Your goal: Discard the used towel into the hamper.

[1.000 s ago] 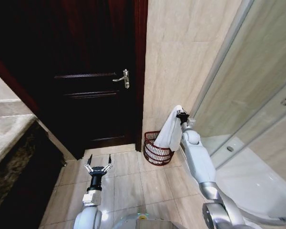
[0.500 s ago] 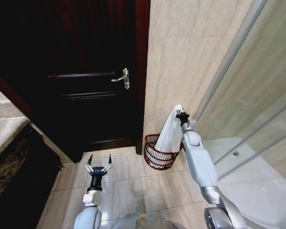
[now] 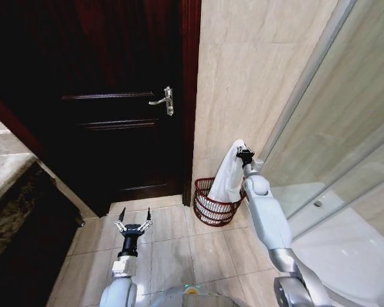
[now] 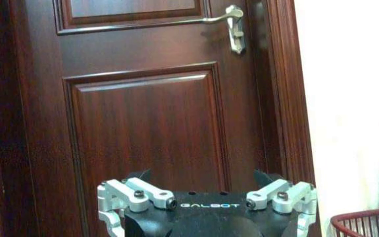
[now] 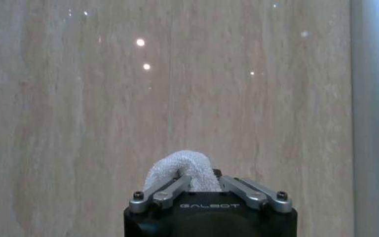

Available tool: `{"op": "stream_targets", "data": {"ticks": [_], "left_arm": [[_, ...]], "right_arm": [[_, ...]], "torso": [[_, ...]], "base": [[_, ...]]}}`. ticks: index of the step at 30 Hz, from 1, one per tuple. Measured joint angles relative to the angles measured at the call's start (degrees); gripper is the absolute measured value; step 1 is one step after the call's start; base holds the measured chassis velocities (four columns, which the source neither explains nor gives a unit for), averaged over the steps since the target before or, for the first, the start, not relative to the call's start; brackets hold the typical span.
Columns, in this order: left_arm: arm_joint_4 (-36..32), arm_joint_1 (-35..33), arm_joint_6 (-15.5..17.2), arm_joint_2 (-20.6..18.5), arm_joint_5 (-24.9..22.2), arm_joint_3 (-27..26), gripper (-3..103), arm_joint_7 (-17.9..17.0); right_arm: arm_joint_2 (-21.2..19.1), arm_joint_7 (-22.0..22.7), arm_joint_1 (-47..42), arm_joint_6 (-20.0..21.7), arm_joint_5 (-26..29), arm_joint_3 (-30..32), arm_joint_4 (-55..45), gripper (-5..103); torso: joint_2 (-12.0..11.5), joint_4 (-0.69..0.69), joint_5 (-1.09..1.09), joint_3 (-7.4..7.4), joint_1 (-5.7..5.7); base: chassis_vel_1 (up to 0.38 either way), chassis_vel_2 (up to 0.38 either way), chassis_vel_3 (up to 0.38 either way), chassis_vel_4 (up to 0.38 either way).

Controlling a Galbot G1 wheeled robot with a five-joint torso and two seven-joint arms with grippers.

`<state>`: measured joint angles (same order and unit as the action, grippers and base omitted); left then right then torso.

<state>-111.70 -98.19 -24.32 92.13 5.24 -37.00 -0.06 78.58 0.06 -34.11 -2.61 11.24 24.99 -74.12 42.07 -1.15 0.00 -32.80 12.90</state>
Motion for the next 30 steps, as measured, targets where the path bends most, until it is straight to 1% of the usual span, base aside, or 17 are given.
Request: {"op": "stream_targets", "data": {"ticks": [5, 8, 9, 12, 15, 17, 18, 21, 22, 24, 30], "left_arm": [[-0.1, -0.1, 0.0, 0.0, 0.0, -0.1, 100, 0.0], [-0.2, -0.1, 0.0, 0.0, 0.0, -0.2, 100, 0.0], [-0.2, -0.1, 0.0, 0.0, 0.0, -0.2, 100, 0.0], [-0.1, 0.0, 0.0, 0.0, 0.0, -0.2, 100, 0.0], [-0.1, 0.0, 0.0, 0.0, 0.0, -0.1, 100, 0.0], [-0.1, 0.0, 0.0, 0.0, 0.0, -0.1, 100, 0.1], [-0.1, 0.0, 0.0, 0.0, 0.0, -0.1, 100, 0.1], [-0.4, -0.2, 0.0, 0.0, 0.0, -0.1, 100, 0.1], [-0.4, -0.2, 0.0, 0.0, 0.0, -0.1, 100, 0.1], [-0.7, -0.3, 0.0, 0.0, -0.2, -0.3, 100, 0.1], [-0.8, -0.6, -0.2, 0.0, -0.5, -0.6, 100, 0.0]], "right_arm": [[0.0, 0.7, 1.0, 1.5, 0.1, -0.3, -1.9, 4], [-0.1, 1.9, 0.7, 3.4, 0.3, -0.6, -5.5, 4], [-0.1, 1.9, 0.7, 3.4, 0.3, -0.6, -5.5, 4], [-0.1, 2.3, -0.2, 4.2, 0.4, -1.2, -8.2, 4], [0.0, 2.3, -0.6, 4.2, 0.4, -1.3, -7.9, 4], [0.5, 1.6, -0.9, 3.2, 0.3, -1.3, -3.8, 4], [0.5, 1.6, -0.9, 3.2, 0.3, -1.3, -3.8, 4], [1.1, -0.1, -0.7, 0.2, 0.4, -0.5, 3.6, 4], [1.1, -0.1, -0.7, 0.2, 0.4, -0.5, 3.6, 4], [1.2, -1.1, -0.6, -1.2, 0.9, 0.0, 7.7, 4], [1.6, -2.3, -1.4, -2.3, 0.7, 0.7, 11.3, 4]], "torso": [[-1.0, 0.0, 0.0, 0.56, -0.43], [-2.0, 0.0, -0.01, 1.19, -0.84], [-2.0, 0.0, -0.01, 1.19, -0.84], [-3.1, 0.0, -0.01, 1.84, -1.3], [-3.6, 0.0, -0.02, 2.12, -1.51], [-4.4, 0.0, 0.01, 2.54, -1.85], [-4.4, 0.0, 0.01, 2.54, -1.85], [-5.4, -0.01, 0.0, 3.09, -2.25], [-5.4, -0.01, 0.0, 3.09, -2.25], [-6.0, 0.0, 0.01, 3.49, -2.5], [-7.3, 0.0, -0.01, 4.31, -3.03]], "base": [[0.0, 0.0, 0.0, 0.0], [0.0, 0.0, 0.0, 0.0], [0.0, 0.0, 0.0, 0.0], [0.0, 0.0, 0.0, 0.0], [0.0, 0.0, 0.0, 0.0], [0.0, 0.0, 0.0, 0.0], [0.0, 0.0, 0.0, 0.0], [0.0, 0.0, 0.0, 0.0], [0.0, 0.0, 0.0, 0.0], [0.0, 0.0, 0.0, 0.0], [0.0, 0.0, 0.0, 0.0]]}}
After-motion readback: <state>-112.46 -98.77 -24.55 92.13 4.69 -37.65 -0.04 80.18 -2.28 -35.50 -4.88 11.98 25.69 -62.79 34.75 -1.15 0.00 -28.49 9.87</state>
